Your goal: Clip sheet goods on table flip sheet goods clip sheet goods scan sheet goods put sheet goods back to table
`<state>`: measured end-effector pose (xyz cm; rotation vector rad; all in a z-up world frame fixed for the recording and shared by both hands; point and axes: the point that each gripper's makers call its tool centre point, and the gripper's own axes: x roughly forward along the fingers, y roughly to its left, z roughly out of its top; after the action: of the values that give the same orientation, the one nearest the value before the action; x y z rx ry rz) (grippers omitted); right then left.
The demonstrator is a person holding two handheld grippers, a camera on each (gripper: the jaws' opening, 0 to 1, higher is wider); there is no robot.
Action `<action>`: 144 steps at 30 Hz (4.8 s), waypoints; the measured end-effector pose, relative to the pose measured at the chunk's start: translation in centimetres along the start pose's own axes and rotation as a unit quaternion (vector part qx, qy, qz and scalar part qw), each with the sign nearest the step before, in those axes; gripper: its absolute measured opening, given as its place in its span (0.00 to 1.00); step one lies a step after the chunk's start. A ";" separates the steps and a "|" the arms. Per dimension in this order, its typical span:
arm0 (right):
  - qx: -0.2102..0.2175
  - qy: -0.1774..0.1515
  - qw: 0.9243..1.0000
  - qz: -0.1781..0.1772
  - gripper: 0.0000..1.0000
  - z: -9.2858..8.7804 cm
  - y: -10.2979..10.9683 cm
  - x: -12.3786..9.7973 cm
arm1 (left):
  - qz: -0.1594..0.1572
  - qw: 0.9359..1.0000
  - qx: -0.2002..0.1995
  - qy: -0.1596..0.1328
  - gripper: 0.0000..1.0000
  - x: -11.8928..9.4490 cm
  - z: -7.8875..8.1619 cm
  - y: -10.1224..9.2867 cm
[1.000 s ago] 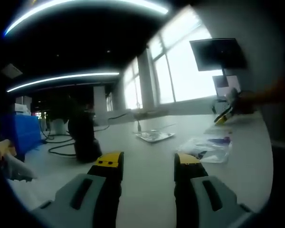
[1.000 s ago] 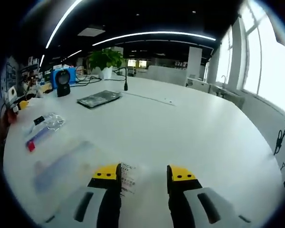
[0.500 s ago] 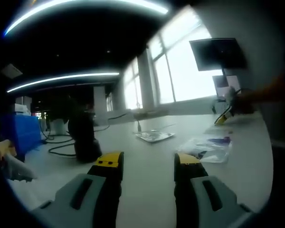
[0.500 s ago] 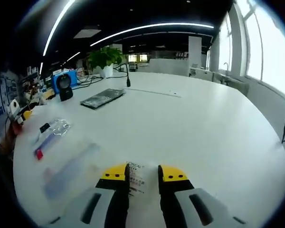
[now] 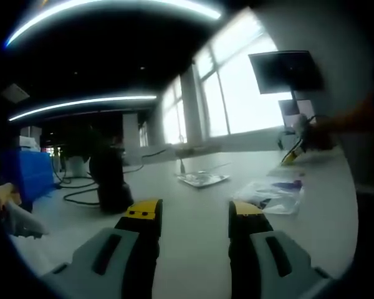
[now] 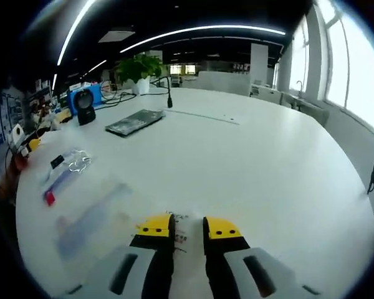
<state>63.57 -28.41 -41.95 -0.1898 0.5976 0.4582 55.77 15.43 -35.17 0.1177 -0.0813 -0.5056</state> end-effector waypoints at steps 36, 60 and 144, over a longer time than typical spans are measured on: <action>0.082 -0.109 0.990 0.040 0.00 4.7 2.5 -4.2 | 0.001 1.000 -0.003 0.005 0.35 0.0 -0.1 -0.2; 0.143 -0.266 0.951 0.069 0.00 11.4 3.5 -10.1 | 0.004 1.000 -0.003 0.004 0.35 -0.1 0.0 -0.2; 0.092 -0.483 0.871 0.000 0.00 30.9 14.2 -6.1 | -0.010 1.000 -0.006 0.002 0.34 -0.2 -0.1 -0.4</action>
<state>67.88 -8.69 -13.84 0.2289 -0.3517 0.4301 55.46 15.16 -35.35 0.1074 -0.0726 -0.5264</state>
